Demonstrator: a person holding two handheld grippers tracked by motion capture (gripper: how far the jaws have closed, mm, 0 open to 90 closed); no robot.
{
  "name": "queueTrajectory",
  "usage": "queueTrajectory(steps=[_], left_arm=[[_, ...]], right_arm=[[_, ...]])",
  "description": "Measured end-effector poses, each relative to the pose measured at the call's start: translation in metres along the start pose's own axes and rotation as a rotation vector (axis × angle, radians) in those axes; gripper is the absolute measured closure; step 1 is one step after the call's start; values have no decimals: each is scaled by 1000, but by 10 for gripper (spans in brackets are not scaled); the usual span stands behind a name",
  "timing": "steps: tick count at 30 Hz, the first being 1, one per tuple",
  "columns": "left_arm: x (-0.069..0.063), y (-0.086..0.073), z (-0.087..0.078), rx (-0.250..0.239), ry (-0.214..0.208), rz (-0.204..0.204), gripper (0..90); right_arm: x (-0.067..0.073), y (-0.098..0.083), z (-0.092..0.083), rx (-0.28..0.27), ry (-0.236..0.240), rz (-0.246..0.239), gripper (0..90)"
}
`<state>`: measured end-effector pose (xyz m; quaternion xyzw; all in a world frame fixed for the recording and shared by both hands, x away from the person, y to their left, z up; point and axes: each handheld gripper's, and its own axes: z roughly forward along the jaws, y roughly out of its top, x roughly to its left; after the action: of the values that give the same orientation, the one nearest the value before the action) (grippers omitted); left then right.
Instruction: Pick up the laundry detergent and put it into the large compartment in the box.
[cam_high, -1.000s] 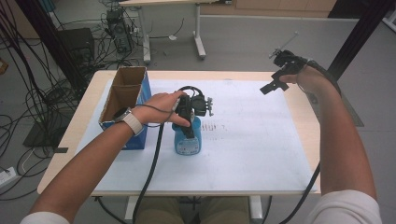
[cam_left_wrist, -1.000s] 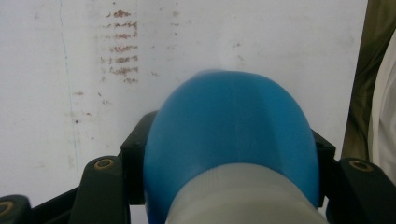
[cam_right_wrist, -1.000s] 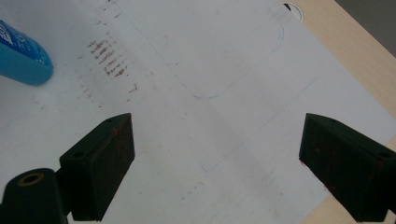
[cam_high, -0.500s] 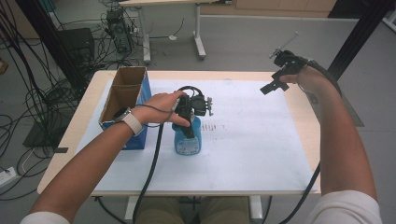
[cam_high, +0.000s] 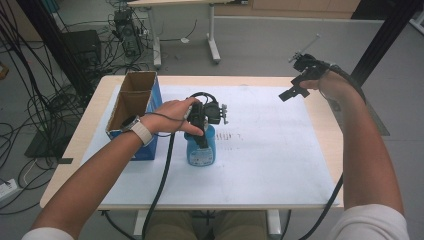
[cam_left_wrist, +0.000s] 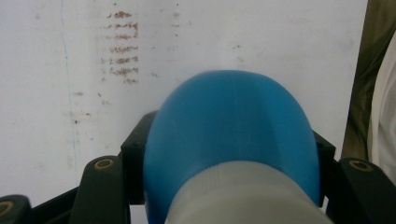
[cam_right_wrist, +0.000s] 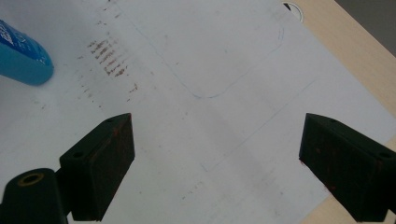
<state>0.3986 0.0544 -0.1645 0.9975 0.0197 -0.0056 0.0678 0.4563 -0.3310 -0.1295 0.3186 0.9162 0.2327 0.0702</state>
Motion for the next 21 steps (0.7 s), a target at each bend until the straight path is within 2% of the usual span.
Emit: queueTrajectory(steps=[21], left_arm=[[-1,-1,0,-3,3,-2,390]], right_arm=[[0,-2,-2,-7,-2,1,105]])
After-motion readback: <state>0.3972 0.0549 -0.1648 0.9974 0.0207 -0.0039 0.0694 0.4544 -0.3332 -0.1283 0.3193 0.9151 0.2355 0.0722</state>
